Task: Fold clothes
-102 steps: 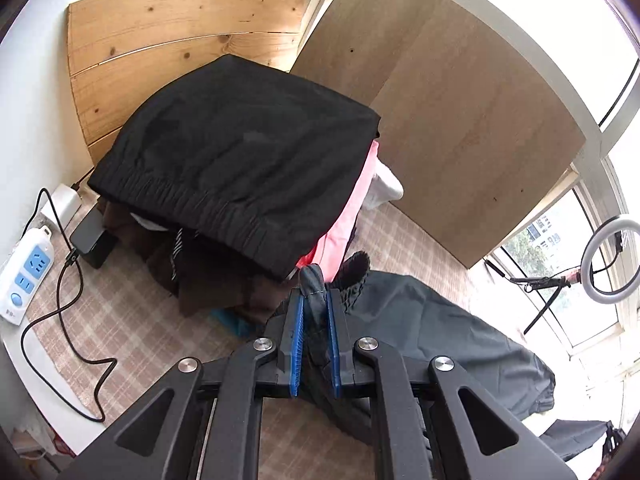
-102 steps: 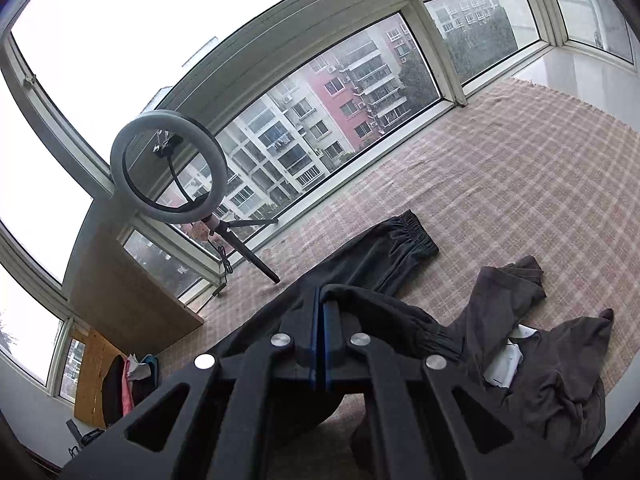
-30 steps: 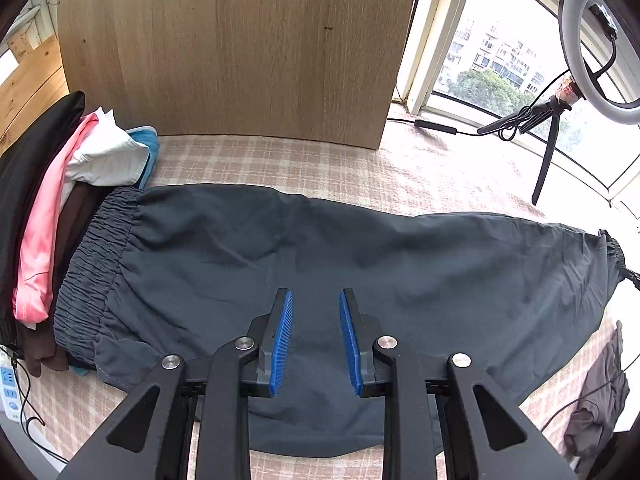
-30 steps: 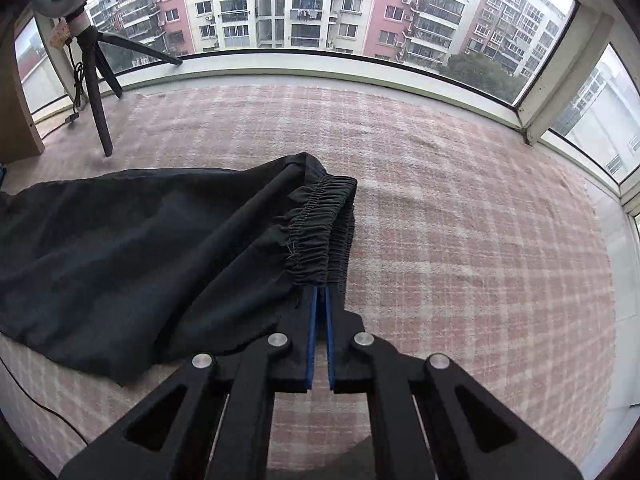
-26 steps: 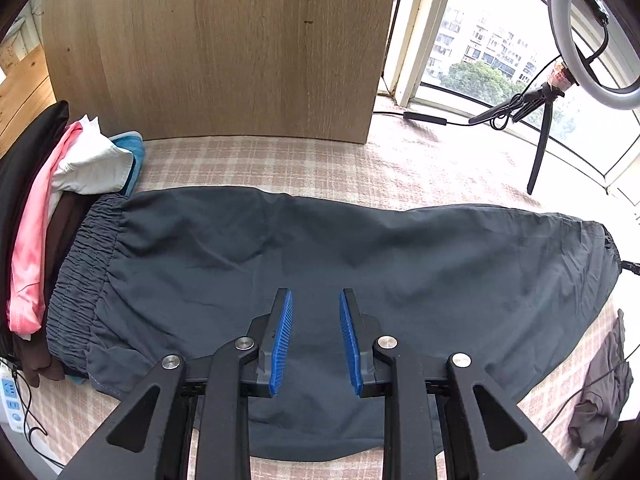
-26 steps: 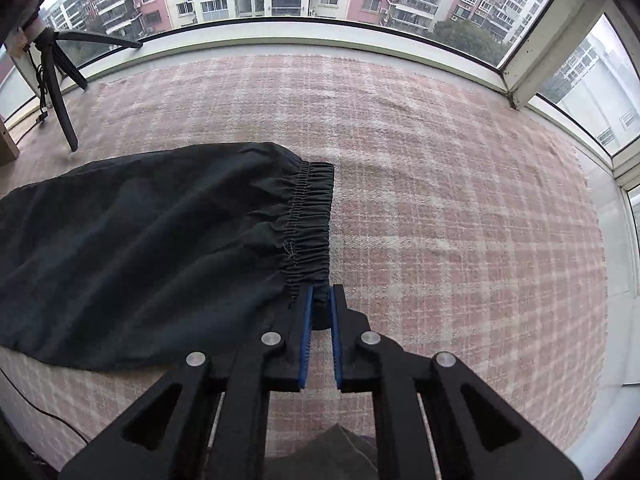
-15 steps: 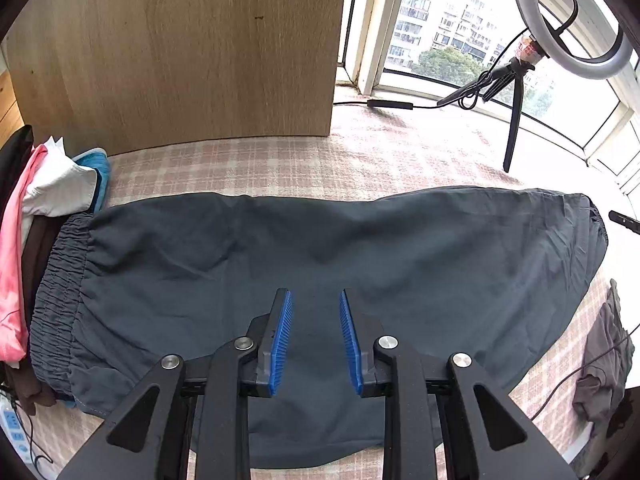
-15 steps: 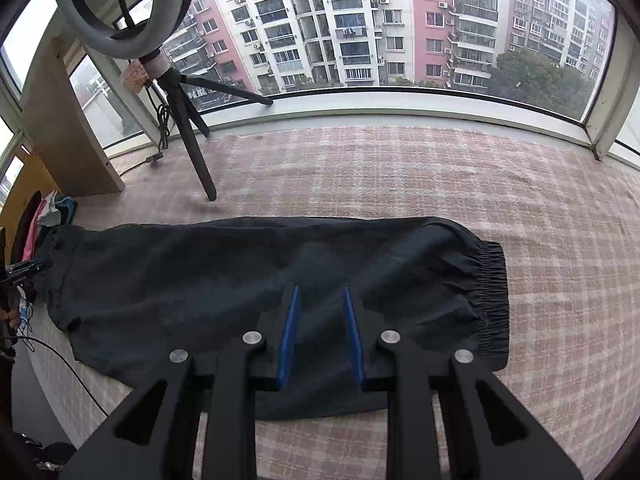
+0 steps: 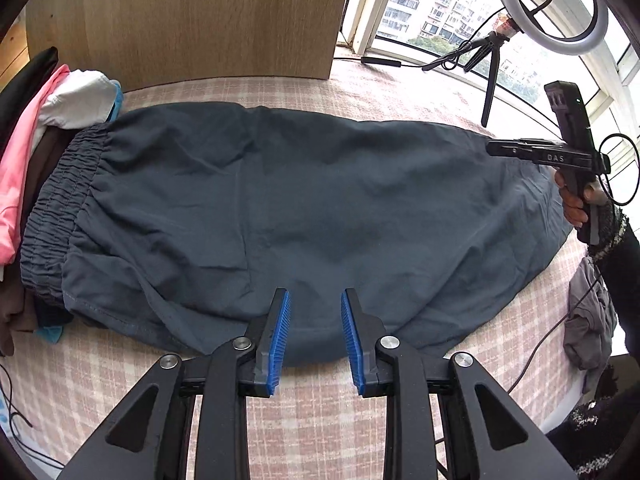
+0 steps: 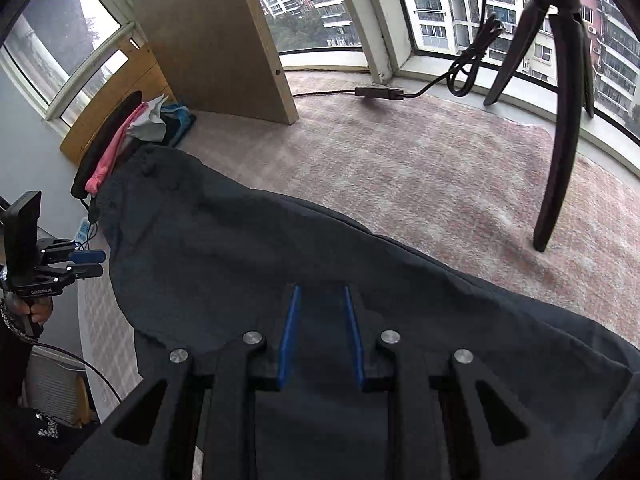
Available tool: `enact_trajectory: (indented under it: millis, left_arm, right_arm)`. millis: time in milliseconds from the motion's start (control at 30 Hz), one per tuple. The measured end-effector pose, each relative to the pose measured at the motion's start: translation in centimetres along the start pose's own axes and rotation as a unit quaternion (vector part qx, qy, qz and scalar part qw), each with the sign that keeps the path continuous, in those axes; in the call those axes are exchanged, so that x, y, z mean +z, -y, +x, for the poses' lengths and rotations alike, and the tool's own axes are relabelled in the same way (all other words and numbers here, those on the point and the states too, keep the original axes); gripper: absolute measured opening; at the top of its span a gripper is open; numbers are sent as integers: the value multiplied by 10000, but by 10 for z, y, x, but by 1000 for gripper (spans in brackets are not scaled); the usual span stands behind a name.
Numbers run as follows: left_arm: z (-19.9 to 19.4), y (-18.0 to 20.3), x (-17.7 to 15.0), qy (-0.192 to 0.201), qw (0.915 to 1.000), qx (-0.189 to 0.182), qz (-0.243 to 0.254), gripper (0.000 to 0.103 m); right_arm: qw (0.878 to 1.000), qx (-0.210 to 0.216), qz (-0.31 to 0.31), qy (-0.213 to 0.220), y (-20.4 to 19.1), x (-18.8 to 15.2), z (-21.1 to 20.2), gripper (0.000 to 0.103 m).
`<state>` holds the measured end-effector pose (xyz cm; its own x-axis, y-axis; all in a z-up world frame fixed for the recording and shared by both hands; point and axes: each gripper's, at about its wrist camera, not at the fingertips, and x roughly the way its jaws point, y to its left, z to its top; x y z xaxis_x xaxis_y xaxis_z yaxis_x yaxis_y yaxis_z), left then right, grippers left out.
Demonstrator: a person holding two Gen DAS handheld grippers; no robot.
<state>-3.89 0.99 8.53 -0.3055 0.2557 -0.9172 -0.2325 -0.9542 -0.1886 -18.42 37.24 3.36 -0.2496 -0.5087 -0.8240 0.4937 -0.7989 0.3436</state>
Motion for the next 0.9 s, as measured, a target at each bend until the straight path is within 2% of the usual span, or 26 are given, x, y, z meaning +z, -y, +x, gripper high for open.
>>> enact_trajectory:
  millis: [67,133,167,267,300,367,467,567,633,700,733,800,900]
  left_arm:
    - [-1,-1,-16,-75,9998,-184,-87,25]
    - [5,4,-32,-176,9983,-518,-201,25]
    - [9,9,-39,-232,9971,-690,-224,25]
    - [24,36,-54,-368,9941,-1016,-30,25]
    - [30,46,-58,-398,9934,-1075,81,26]
    - [42,62,-62,-471,9922,-1127,235,38]
    - [59,74,-59,-517,9904,-1248,288,38]
    - [66,73,-47,-463,9913,-1186,320,38]
    - [65,70,-36,-361,9928,-1093,342,38]
    - [62,67,-26,-272,9940,-977,412,38]
    - [61,67,-20,-238,9946,-884,489,38]
    - [63,63,-11,-224,9955,-703,594,38]
    - [62,49,3,-197,9964,-640,516,38]
  right_arm:
    - [9994,-228,-106,-216,-7,13,26,22]
    - [9979,-571,28,-319,-3,22,44,22]
    - [9967,-734,166,-314,1,24,47,22]
    - [9938,-858,705,-67,13,20,29,22]
    - [9950,-651,755,-15,9,13,16,22]
    - [9971,-252,720,64,-5,-7,-11,22]
    - [9976,233,653,63,-33,-57,-46,22]
    - [9957,572,725,-125,-58,-112,-53,22]
    - [9950,614,751,-241,-70,-135,-43,21]
    - [9938,688,807,-337,-79,-154,-30,12]
    - [9931,729,833,-377,-83,-162,-24,12]
    - [9921,822,857,-405,-89,-165,-9,12]
    - [9943,751,598,-472,-104,-160,10,11]
